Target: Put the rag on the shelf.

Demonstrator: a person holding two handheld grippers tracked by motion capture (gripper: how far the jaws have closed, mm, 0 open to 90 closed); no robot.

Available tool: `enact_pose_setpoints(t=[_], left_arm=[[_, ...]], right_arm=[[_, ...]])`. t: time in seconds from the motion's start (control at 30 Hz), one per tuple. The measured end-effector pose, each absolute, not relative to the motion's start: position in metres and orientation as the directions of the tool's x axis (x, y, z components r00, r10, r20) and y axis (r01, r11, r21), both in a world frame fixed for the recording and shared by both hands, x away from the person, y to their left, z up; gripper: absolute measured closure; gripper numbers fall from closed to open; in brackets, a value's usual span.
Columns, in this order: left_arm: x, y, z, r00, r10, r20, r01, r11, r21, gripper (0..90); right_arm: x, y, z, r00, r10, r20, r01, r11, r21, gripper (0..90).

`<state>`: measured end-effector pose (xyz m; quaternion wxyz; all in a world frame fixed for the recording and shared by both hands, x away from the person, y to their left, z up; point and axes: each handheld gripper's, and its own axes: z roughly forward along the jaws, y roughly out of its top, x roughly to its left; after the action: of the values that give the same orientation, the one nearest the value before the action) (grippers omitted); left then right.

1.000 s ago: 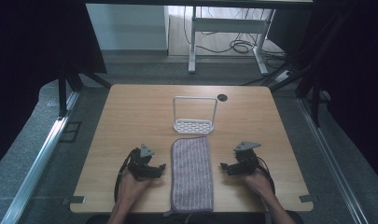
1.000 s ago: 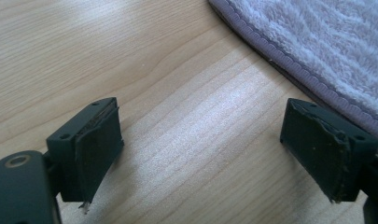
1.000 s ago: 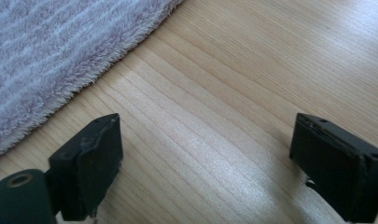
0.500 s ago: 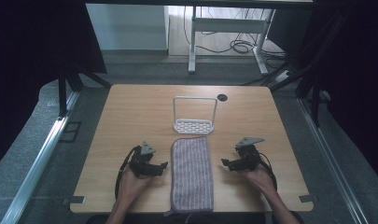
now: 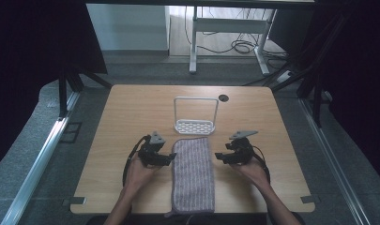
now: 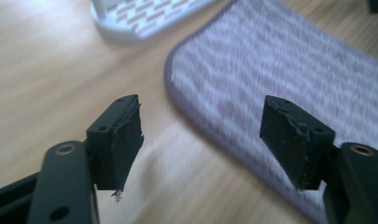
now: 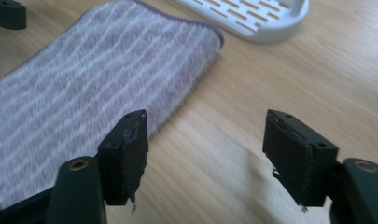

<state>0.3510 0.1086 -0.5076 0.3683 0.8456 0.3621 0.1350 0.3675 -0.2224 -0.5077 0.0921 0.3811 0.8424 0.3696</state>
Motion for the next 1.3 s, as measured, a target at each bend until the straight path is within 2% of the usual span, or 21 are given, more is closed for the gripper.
enact_pose_setpoints(t=[0.07,0.13,0.27,0.43,0.7,0.83,0.9,0.93,0.97,1.0,1.17,1.3], left_arm=[[0.354,0.106,-0.507,0.705,0.708,-0.033,0.509,-0.473,0.720,31.1],[0.362,0.103,-0.507,0.712,0.701,-0.031,0.505,-0.482,0.716,36.1],[0.377,0.099,-0.516,0.700,0.712,-0.054,0.534,-0.471,0.702,38.0],[0.386,0.100,-0.524,0.682,0.727,-0.083,0.557,-0.442,0.703,38.2],[0.390,0.097,-0.537,0.691,0.721,-0.058,0.556,-0.478,0.680,37.8],[0.387,0.096,-0.539,0.695,0.716,-0.059,0.544,-0.472,0.694,40.5],[0.384,0.093,-0.538,0.702,0.710,-0.062,0.543,-0.476,0.692,49.4],[0.383,0.091,-0.538,0.702,0.709,-0.064,0.545,-0.478,0.689,54.2],[0.383,0.091,-0.538,0.702,0.709,-0.064,0.545,-0.478,0.689,58.1],[0.382,0.089,-0.536,0.702,0.709,-0.070,0.553,-0.480,0.681,61.9],[0.380,0.087,-0.537,0.696,0.709,-0.117,0.575,-0.451,0.683,77.6],[0.380,0.086,-0.535,0.702,0.704,-0.108,0.570,-0.464,0.678,81.8]], right_arm=[[0.370,-0.219,-0.508,-0.698,0.704,0.128,0.569,0.437,0.696,35.2],[0.377,-0.208,-0.508,-0.712,0.690,0.129,0.561,0.450,0.695,41.3],[0.386,-0.195,-0.508,-0.716,0.685,0.131,0.556,0.448,0.700,48.7],[0.395,-0.181,-0.515,-0.705,0.700,0.111,0.566,0.463,0.682,50.0],[0.405,-0.174,-0.528,-0.696,0.714,0.081,0.572,0.482,0.663,51.3],[0.403,-0.173,-0.530,-0.705,0.705,0.079,0.565,0.490,0.664,57.9],[0.400,-0.171,-0.531,-0.723,0.687,0.076,0.545,0.499,0.673,69.6],[0.400,-0.170,-0.531,-0.728,0.681,0.082,0.544,0.501,0.673,73.7],[0.400,-0.170,-0.531,-0.728,0.681,0.082,0.544,0.501,0.673,73.7],[0.399,-0.170,-0.531,-0.733,0.673,0.093,0.544,0.500,0.673,79.8],[0.397,-0.168,-0.531,-0.739,0.668,0.088,0.538,0.507,0.673,83.8],[0.396,-0.167,-0.529,-0.742,0.667,0.073,0.530,0.516,0.673,84.8]])
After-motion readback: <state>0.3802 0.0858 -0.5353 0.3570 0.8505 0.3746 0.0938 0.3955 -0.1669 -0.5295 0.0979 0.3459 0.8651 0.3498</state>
